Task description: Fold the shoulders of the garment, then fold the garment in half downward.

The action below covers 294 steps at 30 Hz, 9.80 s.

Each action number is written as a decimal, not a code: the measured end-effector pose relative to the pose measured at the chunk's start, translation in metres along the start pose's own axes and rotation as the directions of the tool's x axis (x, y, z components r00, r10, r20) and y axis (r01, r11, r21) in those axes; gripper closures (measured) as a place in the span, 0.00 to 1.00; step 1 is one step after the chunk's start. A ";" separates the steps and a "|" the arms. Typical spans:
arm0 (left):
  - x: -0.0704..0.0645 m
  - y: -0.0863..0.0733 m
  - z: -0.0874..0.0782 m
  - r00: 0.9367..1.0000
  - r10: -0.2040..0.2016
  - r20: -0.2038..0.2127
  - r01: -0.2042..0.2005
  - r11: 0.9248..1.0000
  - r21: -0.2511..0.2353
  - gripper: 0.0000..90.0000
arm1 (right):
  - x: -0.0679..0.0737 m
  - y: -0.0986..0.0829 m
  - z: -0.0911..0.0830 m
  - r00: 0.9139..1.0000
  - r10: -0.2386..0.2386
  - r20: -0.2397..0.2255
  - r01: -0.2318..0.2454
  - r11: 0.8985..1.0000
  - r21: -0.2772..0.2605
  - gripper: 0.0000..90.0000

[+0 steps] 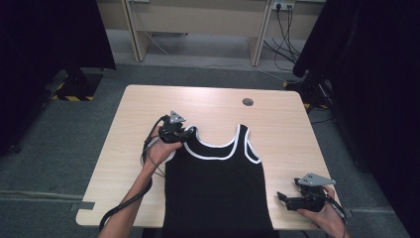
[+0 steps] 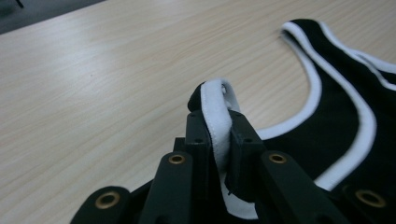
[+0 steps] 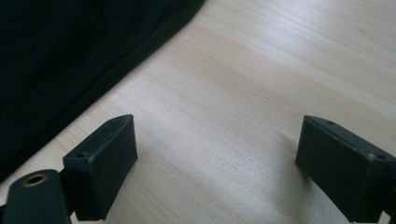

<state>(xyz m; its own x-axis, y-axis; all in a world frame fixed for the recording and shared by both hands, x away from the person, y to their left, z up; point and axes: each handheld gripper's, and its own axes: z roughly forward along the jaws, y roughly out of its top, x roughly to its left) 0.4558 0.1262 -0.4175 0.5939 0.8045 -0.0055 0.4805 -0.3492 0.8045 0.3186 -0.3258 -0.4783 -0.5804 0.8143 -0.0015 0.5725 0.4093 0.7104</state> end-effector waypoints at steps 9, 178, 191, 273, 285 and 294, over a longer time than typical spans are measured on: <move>-0.043 -0.021 -0.047 0.995 0.082 0.053 -0.081 0.996 -0.024 0.83 | 0.000 0.000 0.000 1.000 0.000 0.000 0.000 1.000 0.000 0.14; -0.082 -0.118 -0.047 0.999 0.018 0.046 -0.023 0.995 0.097 0.11 | 0.056 0.113 0.040 0.940 -0.235 -0.245 0.196 0.965 -0.175 0.55; -0.082 -0.118 -0.047 0.999 0.018 0.045 -0.022 0.995 0.097 0.11 | 0.082 0.131 0.071 0.931 -0.275 -0.239 0.267 0.962 -0.065 0.58; -0.040 -0.100 -0.025 0.996 -0.071 0.049 0.067 0.995 0.077 0.08 | -0.007 0.089 0.080 0.993 -0.053 -0.103 0.054 0.999 0.008 0.27; -0.021 -0.065 -0.020 0.987 -0.146 0.070 0.145 0.989 0.021 0.06 | -0.023 0.115 0.071 0.994 -0.023 -0.104 0.015 0.997 -0.071 0.19; 0.000 -0.036 0.014 0.983 -0.179 0.046 0.176 0.982 0.066 0.06 | -0.037 0.144 0.098 0.995 -0.029 -0.098 0.024 0.999 -0.044 0.18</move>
<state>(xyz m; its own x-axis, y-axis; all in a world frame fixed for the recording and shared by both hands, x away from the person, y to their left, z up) 0.4479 0.1319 -0.4545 0.5272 0.8311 -0.1768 0.6192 -0.2333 0.7497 0.4791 -0.2569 -0.4446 -0.6505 0.7580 0.0473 0.5320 0.4103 0.7407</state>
